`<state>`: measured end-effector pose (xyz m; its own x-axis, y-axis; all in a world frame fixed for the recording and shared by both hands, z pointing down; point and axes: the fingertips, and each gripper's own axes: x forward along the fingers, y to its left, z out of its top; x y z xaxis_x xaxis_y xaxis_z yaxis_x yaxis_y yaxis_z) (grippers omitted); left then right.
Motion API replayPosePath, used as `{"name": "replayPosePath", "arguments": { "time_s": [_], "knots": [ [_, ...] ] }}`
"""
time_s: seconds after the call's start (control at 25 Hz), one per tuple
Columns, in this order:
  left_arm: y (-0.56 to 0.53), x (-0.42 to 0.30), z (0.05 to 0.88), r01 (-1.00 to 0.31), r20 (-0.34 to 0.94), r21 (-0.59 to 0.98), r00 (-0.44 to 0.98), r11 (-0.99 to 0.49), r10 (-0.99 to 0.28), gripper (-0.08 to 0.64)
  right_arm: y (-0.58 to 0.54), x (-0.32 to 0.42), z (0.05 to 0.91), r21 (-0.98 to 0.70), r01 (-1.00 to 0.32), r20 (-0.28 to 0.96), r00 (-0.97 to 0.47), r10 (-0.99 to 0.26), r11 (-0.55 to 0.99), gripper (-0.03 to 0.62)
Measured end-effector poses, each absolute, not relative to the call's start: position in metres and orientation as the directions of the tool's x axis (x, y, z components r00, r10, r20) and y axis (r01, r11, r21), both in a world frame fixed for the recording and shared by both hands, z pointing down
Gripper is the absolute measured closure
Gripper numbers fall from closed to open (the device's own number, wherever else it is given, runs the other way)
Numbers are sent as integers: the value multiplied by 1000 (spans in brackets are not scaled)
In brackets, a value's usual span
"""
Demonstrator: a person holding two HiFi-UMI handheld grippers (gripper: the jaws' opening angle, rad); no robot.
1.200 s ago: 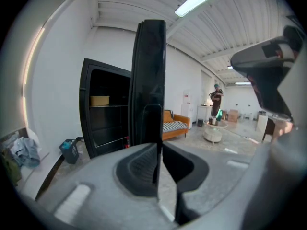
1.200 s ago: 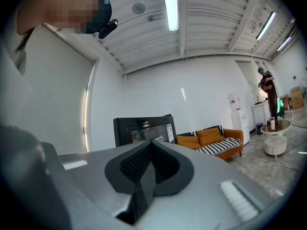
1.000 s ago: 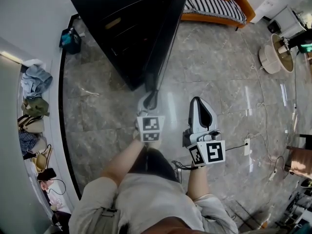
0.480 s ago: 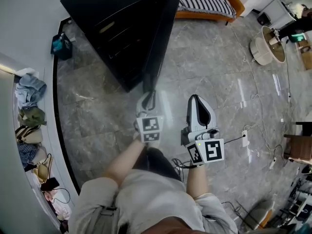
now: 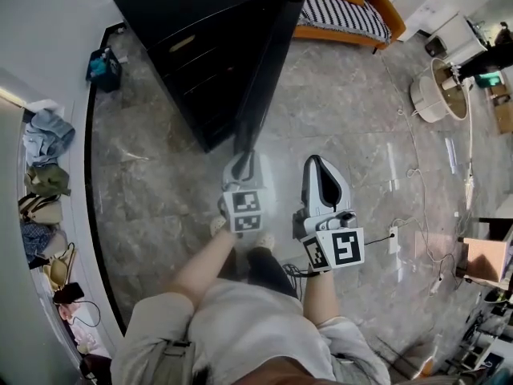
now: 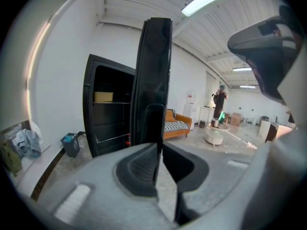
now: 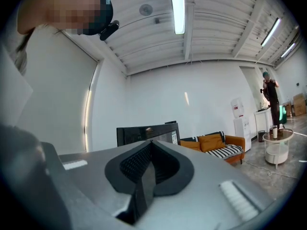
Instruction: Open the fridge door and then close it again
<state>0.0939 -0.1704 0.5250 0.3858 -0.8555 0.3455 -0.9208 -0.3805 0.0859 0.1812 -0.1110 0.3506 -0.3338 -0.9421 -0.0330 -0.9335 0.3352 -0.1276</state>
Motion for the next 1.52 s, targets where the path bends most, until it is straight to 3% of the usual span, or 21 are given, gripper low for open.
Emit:
{"name": "replayPosePath", "arguments": {
  "time_s": [0.96, 1.52],
  "knots": [
    [-148, 162, 527, -952, 352, 80, 305, -296, -885, 528, -85, 236, 349, -128, -901, -54, -410, -910, 414, 590],
    [-157, 132, 528, -954, 351, 102, 299, -282, -887, 522, -91, 218, 350, -132, -891, -57, -431, -901, 434, 589]
  ]
}}
